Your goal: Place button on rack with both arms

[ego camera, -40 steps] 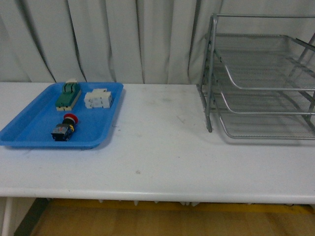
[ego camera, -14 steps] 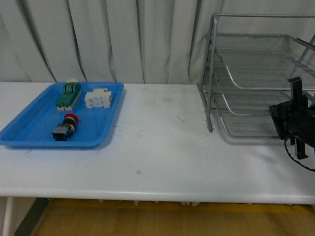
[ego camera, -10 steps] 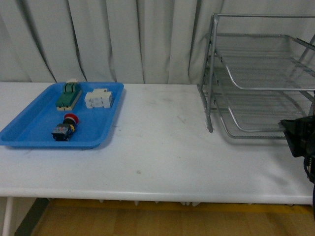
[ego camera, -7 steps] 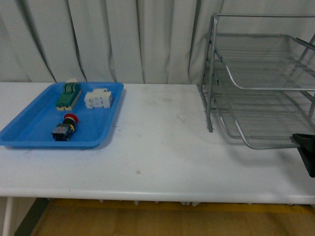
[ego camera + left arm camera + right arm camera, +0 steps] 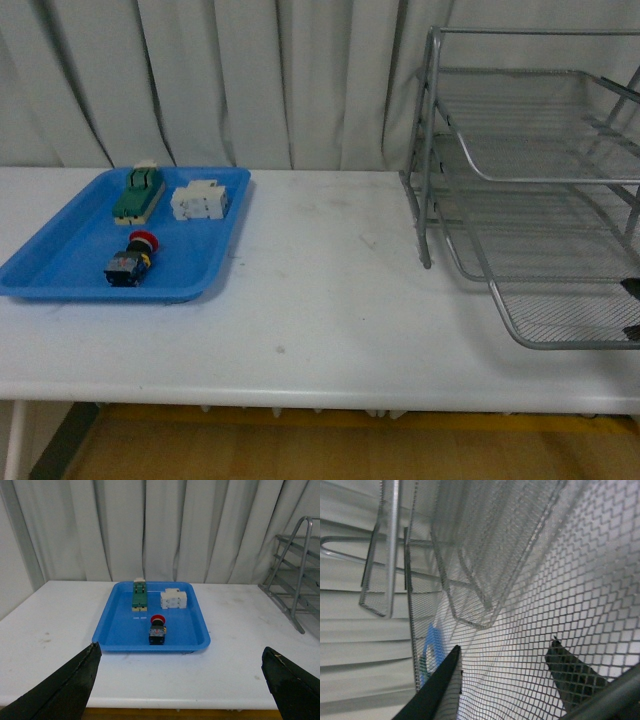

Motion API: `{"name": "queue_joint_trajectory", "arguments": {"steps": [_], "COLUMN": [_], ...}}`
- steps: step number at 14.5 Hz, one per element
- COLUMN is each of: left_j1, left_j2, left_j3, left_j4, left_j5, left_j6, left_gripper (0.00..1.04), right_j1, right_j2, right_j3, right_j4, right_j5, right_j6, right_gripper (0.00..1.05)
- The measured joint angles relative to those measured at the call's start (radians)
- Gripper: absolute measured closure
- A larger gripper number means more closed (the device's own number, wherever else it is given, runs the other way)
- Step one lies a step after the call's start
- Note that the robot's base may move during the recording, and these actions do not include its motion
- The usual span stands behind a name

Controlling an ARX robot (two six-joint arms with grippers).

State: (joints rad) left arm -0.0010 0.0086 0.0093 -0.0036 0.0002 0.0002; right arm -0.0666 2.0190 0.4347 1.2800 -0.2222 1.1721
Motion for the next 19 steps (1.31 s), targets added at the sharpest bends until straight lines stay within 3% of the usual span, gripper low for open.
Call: {"name": "queue_joint_trajectory", "arguments": {"steps": [2,4,7,9,10,11,12,15,19], "left_j1": [0.0,0.0,0.0,0.0,0.0,0.0,-0.001,0.002,0.002], "left_j2": [0.0,0.0,0.0,0.0,0.0,0.0,0.0,0.0,0.0], "left_j3": [0.0,0.0,0.0,0.0,0.0,0.0,0.0,0.0,0.0], "left_j4": [0.0,0.0,0.0,0.0,0.0,0.0,0.002,0.0,0.0], "left_j5": [0.0,0.0,0.0,0.0,0.0,0.002,-0.003,0.0,0.0], "left_j6": [0.0,0.0,0.0,0.0,0.0,0.0,0.0,0.0,0.0], "left_gripper": [0.07,0.07,0.07,0.07,0.07,0.07,0.07,0.07,0.07], "right_j1": [-0.007,-0.013,0.028,0.154,0.204,0.229,0.207,0.169,0.06], "right_j2": [-0.095,-0.207,-0.43,-0.672,-0.73,-0.69,-0.702,-0.953,-1.224], "right_j3": [-0.061,-0.131,-0.255,-0.335,-0.359,-0.396,-0.426,-0.426,-0.427], "right_j4": [-0.001,-0.062,-0.199,-0.362,-0.319,-0.087,-0.047,-0.218,-0.471], "right_j5": [-0.019,-0.037,-0.008,0.1,0.162,0.302,0.346,0.326,0.235], "right_j6": [-0.06,-0.107,-0.195,-0.31,-0.394,-0.628,-0.771,-1.094,-1.157], "right_gripper": [0.23,0.04,0.06,0.06,0.08,0.23,0.32,0.66,1.03]}}
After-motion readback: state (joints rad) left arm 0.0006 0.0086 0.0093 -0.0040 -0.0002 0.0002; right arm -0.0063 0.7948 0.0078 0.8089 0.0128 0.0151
